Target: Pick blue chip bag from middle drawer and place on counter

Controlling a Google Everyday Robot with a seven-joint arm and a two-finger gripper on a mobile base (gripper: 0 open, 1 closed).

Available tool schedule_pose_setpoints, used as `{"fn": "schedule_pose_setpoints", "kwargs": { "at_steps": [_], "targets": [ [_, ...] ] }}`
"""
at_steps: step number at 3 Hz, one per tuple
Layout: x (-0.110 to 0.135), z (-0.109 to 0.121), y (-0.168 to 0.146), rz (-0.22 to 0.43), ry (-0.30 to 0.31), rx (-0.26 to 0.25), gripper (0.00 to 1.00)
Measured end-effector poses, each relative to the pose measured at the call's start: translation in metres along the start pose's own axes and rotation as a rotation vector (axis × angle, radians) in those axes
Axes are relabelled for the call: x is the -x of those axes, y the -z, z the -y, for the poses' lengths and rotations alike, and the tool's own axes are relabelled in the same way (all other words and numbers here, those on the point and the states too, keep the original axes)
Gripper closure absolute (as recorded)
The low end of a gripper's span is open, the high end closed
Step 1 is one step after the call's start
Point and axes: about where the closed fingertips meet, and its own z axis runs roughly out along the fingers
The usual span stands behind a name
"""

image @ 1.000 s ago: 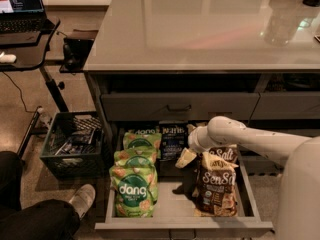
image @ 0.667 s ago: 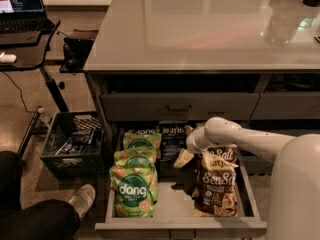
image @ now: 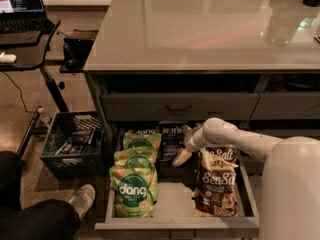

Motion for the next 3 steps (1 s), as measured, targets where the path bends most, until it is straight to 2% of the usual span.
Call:
{"fn": "schedule_pose_setpoints", "kwargs": {
  "at_steps": [2, 3],
  "targets": [
    [0.013, 0.013, -0.025, 0.011, 0.037, 0.018, 0.0],
    [0.009, 0.012, -0.038, 0.002, 0.034, 0.037, 0.0]
  ]
}}
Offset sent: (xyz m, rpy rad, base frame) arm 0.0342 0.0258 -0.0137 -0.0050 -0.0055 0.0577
